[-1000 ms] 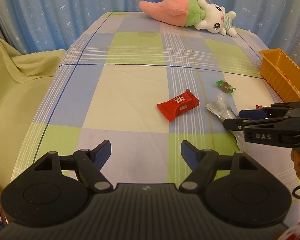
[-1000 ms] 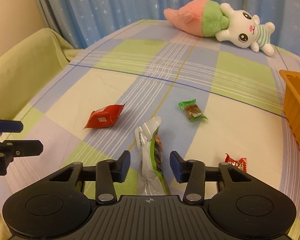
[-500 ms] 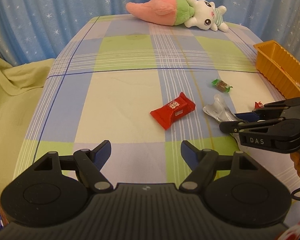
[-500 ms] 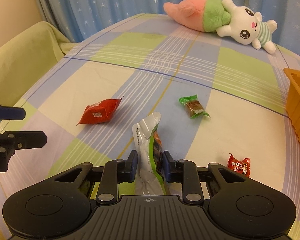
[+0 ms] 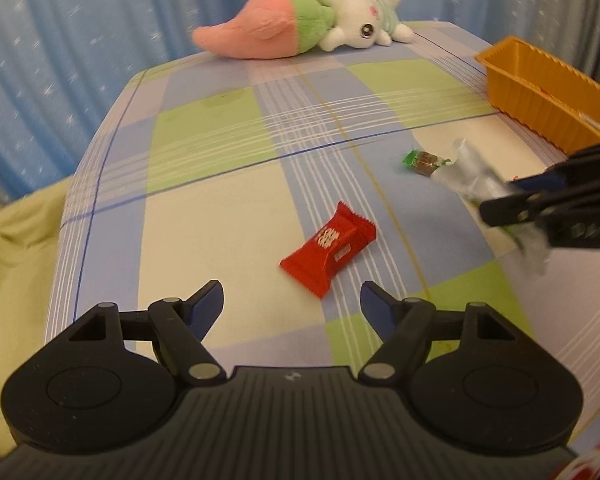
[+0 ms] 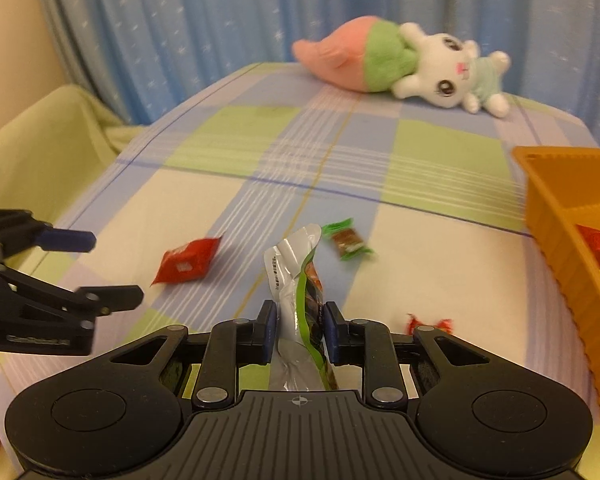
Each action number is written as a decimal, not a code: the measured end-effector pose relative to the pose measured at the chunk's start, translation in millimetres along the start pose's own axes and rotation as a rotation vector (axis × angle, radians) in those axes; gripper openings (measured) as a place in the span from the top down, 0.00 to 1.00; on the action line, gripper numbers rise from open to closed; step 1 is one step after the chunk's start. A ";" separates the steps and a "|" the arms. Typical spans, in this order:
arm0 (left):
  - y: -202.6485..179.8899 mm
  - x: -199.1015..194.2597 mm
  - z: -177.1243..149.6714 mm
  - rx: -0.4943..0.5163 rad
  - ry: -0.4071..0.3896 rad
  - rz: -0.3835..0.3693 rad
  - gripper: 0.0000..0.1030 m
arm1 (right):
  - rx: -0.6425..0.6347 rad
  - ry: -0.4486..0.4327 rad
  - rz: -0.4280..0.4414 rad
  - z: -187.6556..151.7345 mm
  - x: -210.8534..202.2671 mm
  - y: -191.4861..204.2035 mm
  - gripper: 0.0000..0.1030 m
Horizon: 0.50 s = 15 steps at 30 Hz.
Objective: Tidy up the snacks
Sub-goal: 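Close the right gripper on the silver-green wrapper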
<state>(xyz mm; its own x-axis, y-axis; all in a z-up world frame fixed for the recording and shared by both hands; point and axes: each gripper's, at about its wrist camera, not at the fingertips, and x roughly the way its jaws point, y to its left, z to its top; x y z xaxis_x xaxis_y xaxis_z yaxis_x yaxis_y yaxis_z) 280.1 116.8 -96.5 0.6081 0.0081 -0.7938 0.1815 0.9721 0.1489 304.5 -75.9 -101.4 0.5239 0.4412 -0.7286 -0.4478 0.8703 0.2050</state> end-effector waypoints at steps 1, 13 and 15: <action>-1.0 4.3 2.3 0.016 0.001 -0.003 0.29 | 0.014 -0.004 -0.007 -0.2 -3.0 -2.9 0.76; -10.8 48.7 27.2 0.125 0.032 -0.065 0.45 | 0.151 -0.016 -0.106 -13.5 -33.1 -38.1 0.76; -11.6 52.2 30.2 0.125 0.038 -0.074 0.51 | 0.165 -0.016 -0.120 -16.8 -37.1 -42.2 0.76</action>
<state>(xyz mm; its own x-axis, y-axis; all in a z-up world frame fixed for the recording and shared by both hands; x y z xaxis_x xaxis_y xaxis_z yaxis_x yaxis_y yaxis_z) 333.0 98.9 -121.8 0.5604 -0.0512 -0.8266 0.3211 0.9334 0.1599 291.8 -132.7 -94.0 0.5781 0.3346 -0.7442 -0.2576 0.9402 0.2227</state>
